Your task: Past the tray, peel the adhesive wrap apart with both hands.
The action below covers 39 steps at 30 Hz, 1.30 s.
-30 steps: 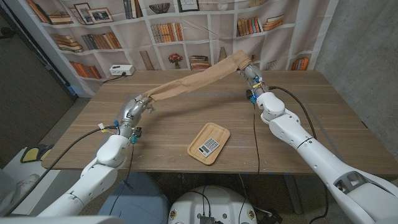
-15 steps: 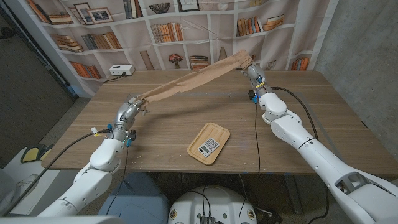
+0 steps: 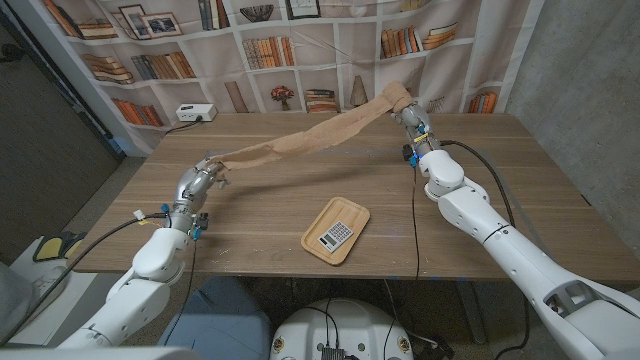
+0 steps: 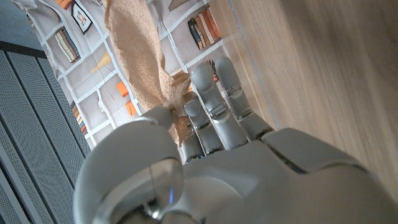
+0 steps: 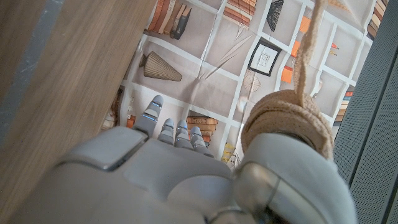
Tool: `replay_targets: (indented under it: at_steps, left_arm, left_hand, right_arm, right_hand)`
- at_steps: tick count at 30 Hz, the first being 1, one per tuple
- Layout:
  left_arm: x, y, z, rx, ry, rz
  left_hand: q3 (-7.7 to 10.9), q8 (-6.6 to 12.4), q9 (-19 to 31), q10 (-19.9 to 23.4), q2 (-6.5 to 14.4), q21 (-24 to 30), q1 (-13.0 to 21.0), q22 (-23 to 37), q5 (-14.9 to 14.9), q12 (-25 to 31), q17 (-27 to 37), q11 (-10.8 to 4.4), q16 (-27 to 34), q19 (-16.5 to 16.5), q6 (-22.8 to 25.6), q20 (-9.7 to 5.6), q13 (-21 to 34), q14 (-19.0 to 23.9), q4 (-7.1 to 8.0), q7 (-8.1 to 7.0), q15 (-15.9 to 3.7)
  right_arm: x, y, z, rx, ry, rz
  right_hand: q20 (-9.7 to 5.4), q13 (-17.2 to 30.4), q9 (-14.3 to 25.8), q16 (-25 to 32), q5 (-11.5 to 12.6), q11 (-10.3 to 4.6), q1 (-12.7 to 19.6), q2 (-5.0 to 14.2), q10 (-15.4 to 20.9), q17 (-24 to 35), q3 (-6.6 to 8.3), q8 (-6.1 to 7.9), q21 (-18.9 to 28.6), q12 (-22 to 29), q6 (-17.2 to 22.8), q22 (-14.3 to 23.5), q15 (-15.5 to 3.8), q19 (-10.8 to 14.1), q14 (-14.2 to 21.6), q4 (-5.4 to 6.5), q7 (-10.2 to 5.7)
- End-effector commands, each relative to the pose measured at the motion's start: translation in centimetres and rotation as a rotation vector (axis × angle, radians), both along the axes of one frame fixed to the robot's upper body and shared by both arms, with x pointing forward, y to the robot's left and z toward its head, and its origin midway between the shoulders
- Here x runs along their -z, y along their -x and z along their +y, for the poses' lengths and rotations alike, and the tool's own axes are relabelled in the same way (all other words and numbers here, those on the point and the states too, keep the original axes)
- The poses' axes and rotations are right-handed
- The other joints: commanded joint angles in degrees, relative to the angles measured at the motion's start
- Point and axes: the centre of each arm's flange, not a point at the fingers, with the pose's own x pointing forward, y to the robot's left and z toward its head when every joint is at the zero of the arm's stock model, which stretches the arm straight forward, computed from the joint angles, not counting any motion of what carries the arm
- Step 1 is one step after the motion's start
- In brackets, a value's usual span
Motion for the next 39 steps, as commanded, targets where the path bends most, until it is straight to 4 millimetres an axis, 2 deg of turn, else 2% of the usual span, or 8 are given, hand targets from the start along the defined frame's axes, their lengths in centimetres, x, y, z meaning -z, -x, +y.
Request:
replay_targets:
  at_steps: [1,10,21,39]
  left_arm:
    - [0.4,0.8,0.5,0.0,-0.005,0.011]
    - [-0.1,1.2,0.0,0.003,-0.021,-0.01]
    - [1.7,1.4,0.1,0.001,0.005,0.013]
    - [1.1,0.5,-0.4,0.001,0.007,0.004]
  left_hand:
    - [0.23,0.19,0.07,0.26,0.06,0.35,-0.41,0.17,0.43,0.29,0.55,0.09,0.07,-0.19,0.48,-0.15,0.25,0.74,-0.39,0.07,0.02]
    - [0.18,0.32,0.08,0.26,0.05,0.46,-0.44,0.04,0.53,0.46,0.06,0.06,-0.26,-0.24,0.51,-0.12,0.29,0.45,-0.44,0.27,0.01]
    - [0.11,0.29,-0.12,0.21,0.07,0.61,-0.46,0.0,0.58,0.55,0.02,0.04,-0.21,-0.23,0.5,-0.12,0.23,0.5,-0.48,0.23,0.01]
    - [-0.03,0.38,-0.39,0.17,0.13,0.76,-0.5,-0.06,0.65,0.75,-0.14,0.03,-0.13,-0.4,0.57,-0.12,0.18,0.4,-0.51,0.26,0.03]
  right_arm:
    - [-0.2,1.1,-0.9,0.026,-0.001,-0.01]
    - [-0.3,1.4,-0.9,0.027,0.006,-0.017]
    - [-0.5,1.5,-0.7,0.029,0.0,-0.015]
    - [-1.1,0.1,-0.9,0.022,-0.006,-0.012]
  right_hand:
    - [-0.22,0.01,-0.02,-0.27,0.53,-0.21,0.31,0.12,-0.17,0.02,-0.07,-0.15,-0.21,-0.19,-0.2,0.1,-0.36,-0.01,-0.15,-0.21,0.11]
    - [-0.21,0.01,-0.01,-0.32,0.54,-0.25,0.28,0.12,-0.1,0.01,-0.1,-0.14,-0.22,-0.2,-0.12,0.1,-0.4,-0.03,-0.18,-0.23,0.07]
    - [-0.23,0.01,-0.01,-0.33,0.55,-0.24,0.26,0.19,-0.02,0.0,-0.09,-0.16,-0.24,-0.22,-0.11,0.1,-0.43,-0.06,-0.14,-0.26,0.08]
    - [-0.27,0.01,-0.02,-0.4,0.58,-0.39,0.31,0.27,0.16,-0.03,-0.11,-0.15,-0.25,-0.27,0.12,0.1,-0.44,-0.05,-0.05,-0.4,-0.03]
